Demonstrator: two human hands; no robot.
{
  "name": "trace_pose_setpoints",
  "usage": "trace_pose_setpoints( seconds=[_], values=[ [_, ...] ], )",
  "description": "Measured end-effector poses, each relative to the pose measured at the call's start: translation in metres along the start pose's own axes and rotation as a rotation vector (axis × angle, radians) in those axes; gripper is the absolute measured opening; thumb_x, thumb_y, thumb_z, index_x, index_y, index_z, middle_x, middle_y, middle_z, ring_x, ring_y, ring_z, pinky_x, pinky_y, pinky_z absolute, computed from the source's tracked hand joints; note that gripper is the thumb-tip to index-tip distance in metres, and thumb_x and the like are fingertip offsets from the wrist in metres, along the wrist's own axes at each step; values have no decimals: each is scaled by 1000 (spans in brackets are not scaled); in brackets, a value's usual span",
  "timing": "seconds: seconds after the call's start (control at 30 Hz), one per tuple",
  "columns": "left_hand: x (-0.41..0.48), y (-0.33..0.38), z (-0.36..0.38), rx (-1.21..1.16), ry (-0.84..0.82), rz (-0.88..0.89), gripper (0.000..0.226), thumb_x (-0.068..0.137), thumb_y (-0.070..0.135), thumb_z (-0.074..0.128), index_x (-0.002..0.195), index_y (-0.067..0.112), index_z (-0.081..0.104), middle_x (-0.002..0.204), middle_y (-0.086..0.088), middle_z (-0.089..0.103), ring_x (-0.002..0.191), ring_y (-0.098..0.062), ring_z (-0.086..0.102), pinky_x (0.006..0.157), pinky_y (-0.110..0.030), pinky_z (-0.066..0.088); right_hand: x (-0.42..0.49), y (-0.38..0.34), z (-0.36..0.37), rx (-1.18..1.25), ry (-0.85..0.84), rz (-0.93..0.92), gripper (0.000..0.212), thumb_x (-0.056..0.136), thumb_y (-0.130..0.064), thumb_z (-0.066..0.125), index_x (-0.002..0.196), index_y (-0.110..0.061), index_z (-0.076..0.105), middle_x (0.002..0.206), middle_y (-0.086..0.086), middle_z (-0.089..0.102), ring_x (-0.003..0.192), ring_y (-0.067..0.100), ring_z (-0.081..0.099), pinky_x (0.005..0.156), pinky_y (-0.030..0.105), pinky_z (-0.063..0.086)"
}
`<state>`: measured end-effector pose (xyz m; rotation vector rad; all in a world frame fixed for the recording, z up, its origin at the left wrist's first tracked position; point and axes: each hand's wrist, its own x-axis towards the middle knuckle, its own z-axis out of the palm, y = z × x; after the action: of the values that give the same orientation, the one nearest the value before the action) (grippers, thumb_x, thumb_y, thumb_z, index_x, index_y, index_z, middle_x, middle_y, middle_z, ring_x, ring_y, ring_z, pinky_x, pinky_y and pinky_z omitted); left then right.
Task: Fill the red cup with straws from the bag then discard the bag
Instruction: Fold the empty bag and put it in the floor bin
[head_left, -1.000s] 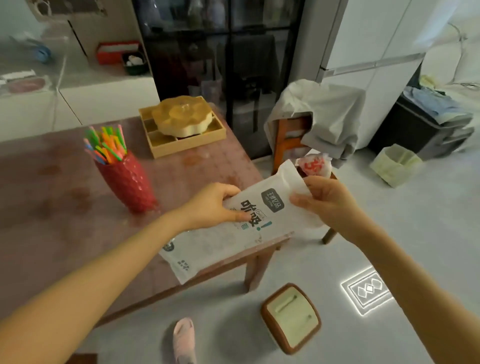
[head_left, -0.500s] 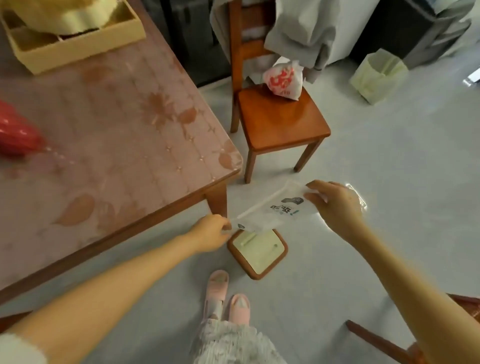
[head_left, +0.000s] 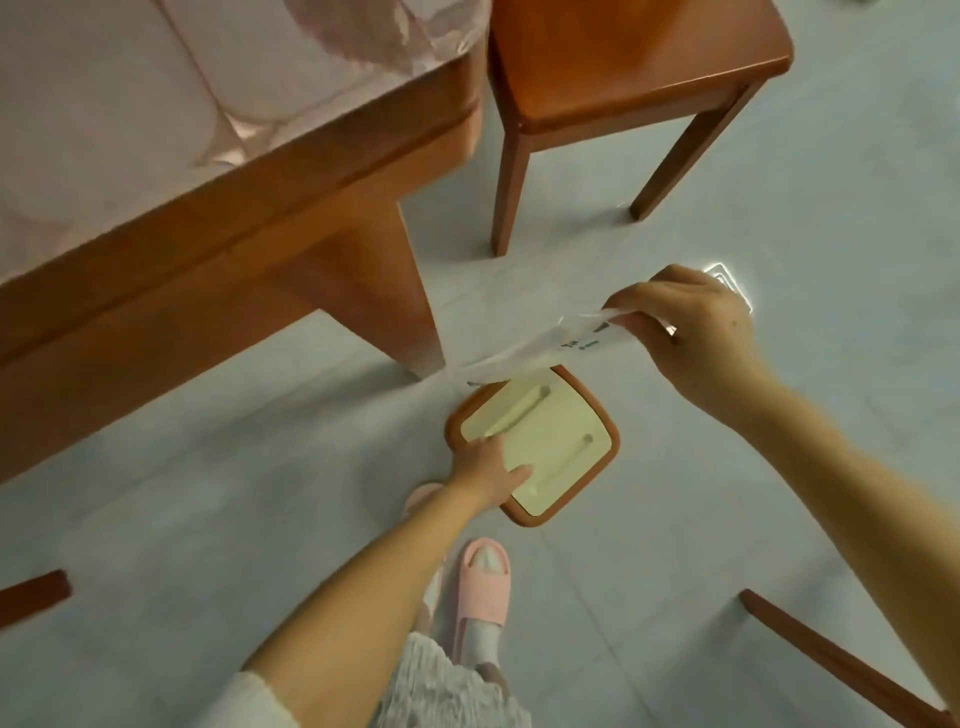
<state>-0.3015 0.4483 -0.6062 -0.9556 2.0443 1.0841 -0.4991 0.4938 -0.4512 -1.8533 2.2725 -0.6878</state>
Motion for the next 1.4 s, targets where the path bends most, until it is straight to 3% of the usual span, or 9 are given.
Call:
trace_pose_setpoints(
  seconds=[0.23,0.57,0.77,0.93,1.03,1.13,1.23,1.3,1.4],
  values=[
    [46,-23,28,-27,-183,-5,102,67,69,59,142,13,17,147,-10,32,131,-29,34,106,-42,30,18,24,20,85,-54,-18,11,83,-4,62,89,-2,71,80,16,69,70,33,63,62,32,46],
    [40,-29,49,350,12,183,73,82,52,53,134,6,28,137,-14,46,119,-32,46,99,-44,28,13,37,106,-98,-368,-149,11,74,-8,73,77,-19,73,67,2,71,71,28,61,65,36,46],
    [34,-47,53,447,93,282,66,88,48,47,138,10,28,137,-7,48,119,-25,46,100,-36,32,-32,42,174,-247,-752,68,28,96,-24,45,116,-30,64,123,-2,51,114,24,40,81,30,22],
    [39,-59,56,339,123,384,54,87,48,46,128,13,45,121,-7,60,110,-26,51,96,-37,34,-43,50,215,-302,-951,183,27,90,-6,50,109,-11,67,114,4,62,102,25,58,72,29,49],
    [41,-66,60,309,133,438,66,79,60,28,119,15,54,112,-4,66,105,-25,54,91,-38,38,-37,45,235,-275,-1014,238,23,90,0,45,96,-6,66,96,4,66,94,25,62,67,26,43],
    [44,-77,60,382,149,480,60,80,61,37,118,18,55,113,0,66,104,-22,55,90,-37,39,-31,40,251,-244,-1055,291,22,92,0,43,74,-4,56,67,-1,44,84,24,53,66,26,38],
    [45,-84,60,430,157,532,53,80,50,57,124,21,51,113,0,65,104,-23,54,86,-36,41,-30,40,257,-276,-1201,221,24,96,-9,43,111,-2,61,108,10,60,112,30,55,84,29,44],
    [46,-83,54,406,146,509,41,86,42,54,123,25,52,114,-2,63,105,-25,52,85,-37,40,-35,40,256,-414,-1410,183,39,99,-20,40,135,-5,45,141,14,45,133,33,40,108,36,33],
    [43,-80,51,407,147,468,30,93,37,45,120,26,53,120,-3,57,108,-26,44,92,-35,35,-45,41,252,-574,-1481,173,42,100,-26,38,139,-9,40,146,13,39,136,35,34,115,44,25]
  ],
)
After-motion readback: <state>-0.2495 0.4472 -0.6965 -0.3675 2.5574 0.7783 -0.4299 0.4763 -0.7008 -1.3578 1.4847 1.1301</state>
